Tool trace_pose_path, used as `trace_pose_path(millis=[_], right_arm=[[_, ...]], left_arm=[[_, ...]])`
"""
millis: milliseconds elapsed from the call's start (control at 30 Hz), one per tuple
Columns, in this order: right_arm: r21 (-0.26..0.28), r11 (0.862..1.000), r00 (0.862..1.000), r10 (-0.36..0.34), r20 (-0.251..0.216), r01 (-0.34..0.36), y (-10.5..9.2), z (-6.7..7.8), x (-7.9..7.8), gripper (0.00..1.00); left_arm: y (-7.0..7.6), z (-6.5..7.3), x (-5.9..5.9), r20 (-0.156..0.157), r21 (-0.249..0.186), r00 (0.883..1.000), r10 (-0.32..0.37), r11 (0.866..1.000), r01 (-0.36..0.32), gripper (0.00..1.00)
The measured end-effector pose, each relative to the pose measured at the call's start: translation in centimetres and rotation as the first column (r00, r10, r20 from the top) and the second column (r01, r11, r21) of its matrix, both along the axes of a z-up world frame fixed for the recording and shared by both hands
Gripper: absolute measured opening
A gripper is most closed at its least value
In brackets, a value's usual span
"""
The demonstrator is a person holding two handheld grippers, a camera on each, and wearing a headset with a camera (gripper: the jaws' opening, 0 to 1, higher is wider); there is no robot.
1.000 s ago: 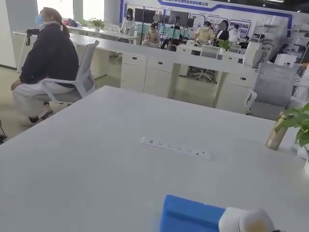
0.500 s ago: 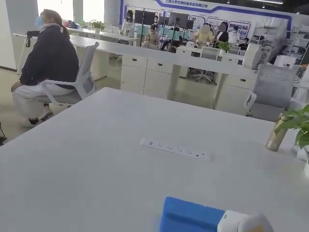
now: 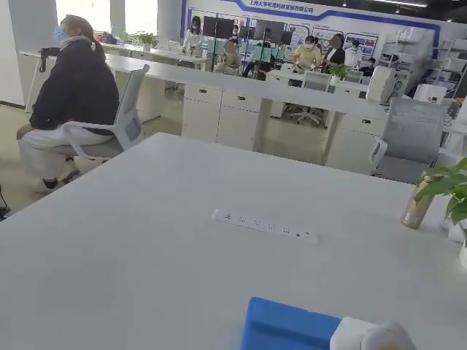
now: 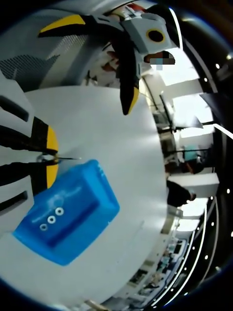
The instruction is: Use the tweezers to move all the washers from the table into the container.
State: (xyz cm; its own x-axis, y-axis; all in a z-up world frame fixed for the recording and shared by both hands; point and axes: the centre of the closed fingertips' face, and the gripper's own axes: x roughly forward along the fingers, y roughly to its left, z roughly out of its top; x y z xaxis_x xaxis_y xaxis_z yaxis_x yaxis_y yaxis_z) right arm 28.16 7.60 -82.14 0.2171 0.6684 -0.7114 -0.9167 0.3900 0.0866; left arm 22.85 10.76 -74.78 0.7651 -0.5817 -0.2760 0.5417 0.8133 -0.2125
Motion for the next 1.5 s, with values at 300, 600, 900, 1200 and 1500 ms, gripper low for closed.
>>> trace_pose_path(millis=[300, 600, 900, 1200, 1500], right_arm=[[-0.007, 1.000, 1.000, 0.009, 0.004, -0.009, 0.0, -0.2, -0.1, 0.03], [-0.018, 0.999, 0.999, 0.033, 0.025, -0.032, -0.2, -0.4, 0.0, 0.02], [0.037, 0.999, 0.999, -0.019, -0.048, 0.021, -0.6, 0.4, 0.3, 0.02], [0.081, 0.996, 0.995, -0.022, -0.101, 0.030, -0.8, 3.0, 0.0, 0.03], [0.106, 0.994, 0.990, -0.022, -0.142, 0.037, -0.2, 5.6, 0.9, 0.03]], left_arm=[[0.1, -0.1, 0.0, -0.003, 0.002, 1.000, 0.005, 1.000, -0.005, 0.99], [0.1, -0.2, 0.0, -0.004, 0.008, 1.000, 0.000, 1.000, 0.000, 0.98], [0.2, -0.2, 0.0, -0.007, 0.007, 1.000, 0.005, 1.000, -0.005, 0.97], [0.2, -0.3, 0.0, -0.009, 0.011, 1.000, 0.003, 1.000, -0.002, 0.97], [0.3, -0.3, 0.0, -0.012, 0.007, 1.000, 0.004, 1.000, -0.004, 0.97]])
